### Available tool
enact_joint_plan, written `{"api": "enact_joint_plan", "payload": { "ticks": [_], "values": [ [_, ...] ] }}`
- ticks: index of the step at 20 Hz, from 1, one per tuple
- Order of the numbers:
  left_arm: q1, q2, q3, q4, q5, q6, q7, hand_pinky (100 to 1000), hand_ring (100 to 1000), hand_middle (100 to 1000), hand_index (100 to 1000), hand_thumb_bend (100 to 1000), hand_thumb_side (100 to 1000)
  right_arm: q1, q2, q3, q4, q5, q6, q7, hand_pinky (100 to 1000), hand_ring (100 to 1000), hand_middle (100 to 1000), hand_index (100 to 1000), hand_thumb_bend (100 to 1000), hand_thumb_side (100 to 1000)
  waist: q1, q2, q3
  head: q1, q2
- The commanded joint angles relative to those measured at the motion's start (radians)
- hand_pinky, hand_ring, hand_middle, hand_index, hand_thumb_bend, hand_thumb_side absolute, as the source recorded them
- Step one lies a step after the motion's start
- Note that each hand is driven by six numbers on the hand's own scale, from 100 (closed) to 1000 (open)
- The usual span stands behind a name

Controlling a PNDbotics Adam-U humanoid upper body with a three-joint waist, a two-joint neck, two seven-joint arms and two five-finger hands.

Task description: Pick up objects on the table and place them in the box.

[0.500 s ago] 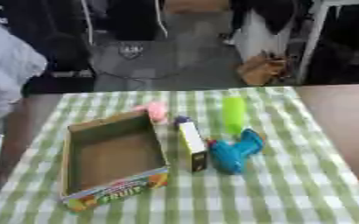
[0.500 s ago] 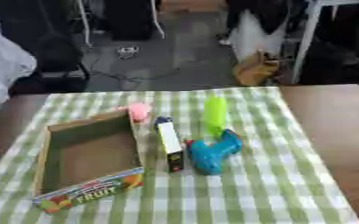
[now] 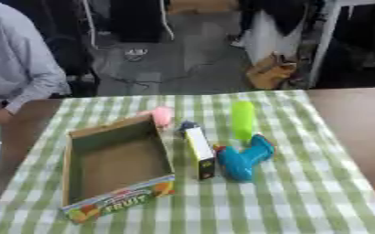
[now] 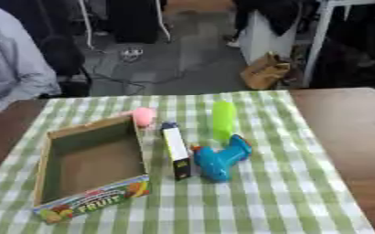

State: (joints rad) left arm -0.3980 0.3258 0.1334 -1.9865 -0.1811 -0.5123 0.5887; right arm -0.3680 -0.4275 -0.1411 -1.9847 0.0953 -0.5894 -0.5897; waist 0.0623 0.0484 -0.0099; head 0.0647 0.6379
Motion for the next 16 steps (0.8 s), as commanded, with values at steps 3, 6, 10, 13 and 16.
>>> {"api": "enact_joint_plan", "payload": {
  "ticks": [3, 6, 10, 13, 16],
  "values": [
    [-0.017, 0.012, 0.006, -0.013, -0.002, -0.002, 0.003, 795, 843, 904, 953, 120, 1000, -0.013, -0.042, -0.002, -0.015, -0.002, -0.004, -0.011, 871, 881, 896, 911, 100, 1000, -0.018, -0.019, 0.002, -0.005, -0.007],
    [-0.017, 0.012, 0.005, -0.013, -0.001, -0.001, 0.002, 795, 843, 904, 953, 121, 1000, -0.023, -0.071, 0.006, -0.015, -0.004, 0.030, 0.004, 870, 880, 891, 911, 100, 1000, -0.020, -0.020, 0.004, -0.011, -0.003],
    [-0.014, 0.013, 0.001, -0.013, 0.002, 0.000, -0.001, 795, 842, 904, 953, 119, 1000, -0.065, -0.174, 0.035, -0.015, 0.018, 0.203, 0.103, 866, 879, 861, 889, 100, 1000, -0.028, -0.025, 0.013, -0.031, -0.010],
    [-0.013, 0.015, -0.001, -0.013, 0.003, 0.002, -0.004, 795, 842, 904, 952, 118, 1000, -0.100, -0.254, 0.052, -0.015, 0.071, 0.336, 0.229, 874, 888, 871, 893, 100, 1000, -0.032, -0.027, 0.018, -0.038, -0.010],
    [-0.012, 0.016, -0.004, -0.013, 0.006, 0.003, -0.007, 795, 842, 904, 952, 118, 1000, -0.143, -0.334, 0.079, -0.015, 0.189, 0.439, 0.439, 880, 895, 875, 894, 100, 1000, -0.037, -0.030, 0.022, -0.045, -0.009]
  ]
}}
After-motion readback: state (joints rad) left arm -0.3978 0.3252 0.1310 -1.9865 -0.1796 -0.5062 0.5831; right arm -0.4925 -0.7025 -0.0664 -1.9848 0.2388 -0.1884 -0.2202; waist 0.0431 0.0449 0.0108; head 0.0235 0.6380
